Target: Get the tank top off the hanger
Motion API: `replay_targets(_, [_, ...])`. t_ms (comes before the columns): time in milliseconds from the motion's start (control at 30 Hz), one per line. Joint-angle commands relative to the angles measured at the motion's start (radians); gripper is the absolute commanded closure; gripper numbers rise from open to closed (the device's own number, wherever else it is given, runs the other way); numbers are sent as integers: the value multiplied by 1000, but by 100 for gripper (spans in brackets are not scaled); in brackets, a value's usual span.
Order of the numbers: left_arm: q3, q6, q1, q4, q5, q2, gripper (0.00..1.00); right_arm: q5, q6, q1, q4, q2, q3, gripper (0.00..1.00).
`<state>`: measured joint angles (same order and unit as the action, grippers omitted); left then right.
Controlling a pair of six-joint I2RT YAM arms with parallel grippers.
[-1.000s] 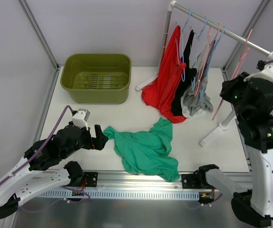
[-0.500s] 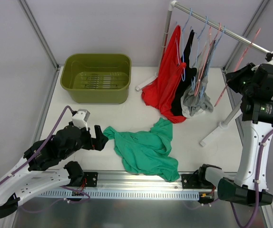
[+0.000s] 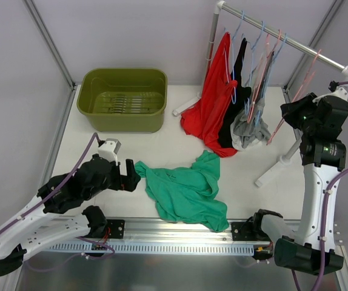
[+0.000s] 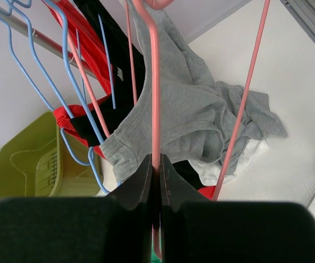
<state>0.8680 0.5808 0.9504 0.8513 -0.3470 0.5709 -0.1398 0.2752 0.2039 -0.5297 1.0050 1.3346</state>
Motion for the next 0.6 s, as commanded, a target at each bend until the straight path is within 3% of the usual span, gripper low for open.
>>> replay_targets(0, [26, -21, 13, -8, 34, 43, 1, -40, -10, 11, 50, -25, 8, 100])
replay_targets(33, [28, -19, 13, -12, 37, 52, 1, -55, -10, 11, 50, -32, -3, 87])
replay_targets(100, [43, -13, 14, -23, 58, 93, 1, -76, -10, 11, 50, -49, -12, 51])
replay_targets(133, [52, -13, 21, -44, 86, 110, 1, -83, -8, 11, 50, -72, -14, 25])
replay_targets(200, [91, -9, 68, -66, 89, 171, 1, -80, -16, 11, 36, -101, -8, 5])
replay_targets(233, [103, -7, 92, -73, 66, 193, 1, -73, -21, 11, 21, -117, 0, 1])
replay_targets(433, [244, -44, 224, -141, 48, 530, 1, 12, -114, 9, -212, -272, 58, 1])
replay_targets(567, [266, -91, 266, -225, 127, 707, 1, 10, -209, 9, -340, -457, 57, 0])
